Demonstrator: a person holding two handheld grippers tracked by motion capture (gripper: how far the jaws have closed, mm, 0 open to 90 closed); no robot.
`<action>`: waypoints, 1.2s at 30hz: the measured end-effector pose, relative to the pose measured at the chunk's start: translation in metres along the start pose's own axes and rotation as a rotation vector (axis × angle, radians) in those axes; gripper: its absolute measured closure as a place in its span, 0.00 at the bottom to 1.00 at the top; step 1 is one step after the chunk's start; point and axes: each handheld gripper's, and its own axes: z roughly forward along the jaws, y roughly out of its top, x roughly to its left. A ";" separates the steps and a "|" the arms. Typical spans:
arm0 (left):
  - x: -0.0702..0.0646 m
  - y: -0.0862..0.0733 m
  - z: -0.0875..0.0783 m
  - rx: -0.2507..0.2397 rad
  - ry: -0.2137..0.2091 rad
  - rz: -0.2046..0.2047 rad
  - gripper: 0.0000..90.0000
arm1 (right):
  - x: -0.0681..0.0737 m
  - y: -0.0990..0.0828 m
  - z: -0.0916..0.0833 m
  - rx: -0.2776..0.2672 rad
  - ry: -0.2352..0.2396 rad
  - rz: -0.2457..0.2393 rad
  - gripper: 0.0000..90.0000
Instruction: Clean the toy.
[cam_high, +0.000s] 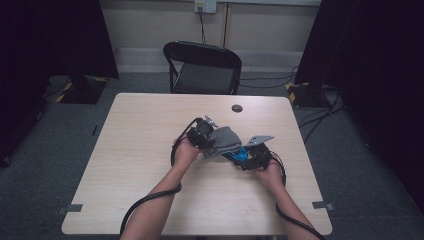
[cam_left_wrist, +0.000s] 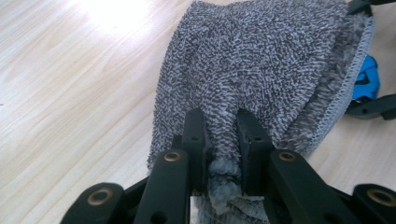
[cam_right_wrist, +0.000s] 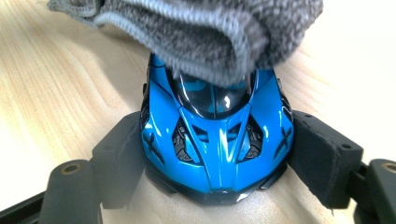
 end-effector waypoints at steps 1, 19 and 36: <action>0.001 0.000 0.000 -0.001 0.003 -0.004 0.85 | 0.000 0.000 0.000 0.000 0.000 0.001 0.27; 0.020 -0.010 -0.004 0.005 0.080 -0.052 0.85 | 0.000 0.000 0.000 0.000 0.000 0.001 0.27; 0.044 -0.030 -0.012 0.025 0.105 -0.116 0.84 | 0.000 0.000 0.000 0.000 0.000 0.001 0.27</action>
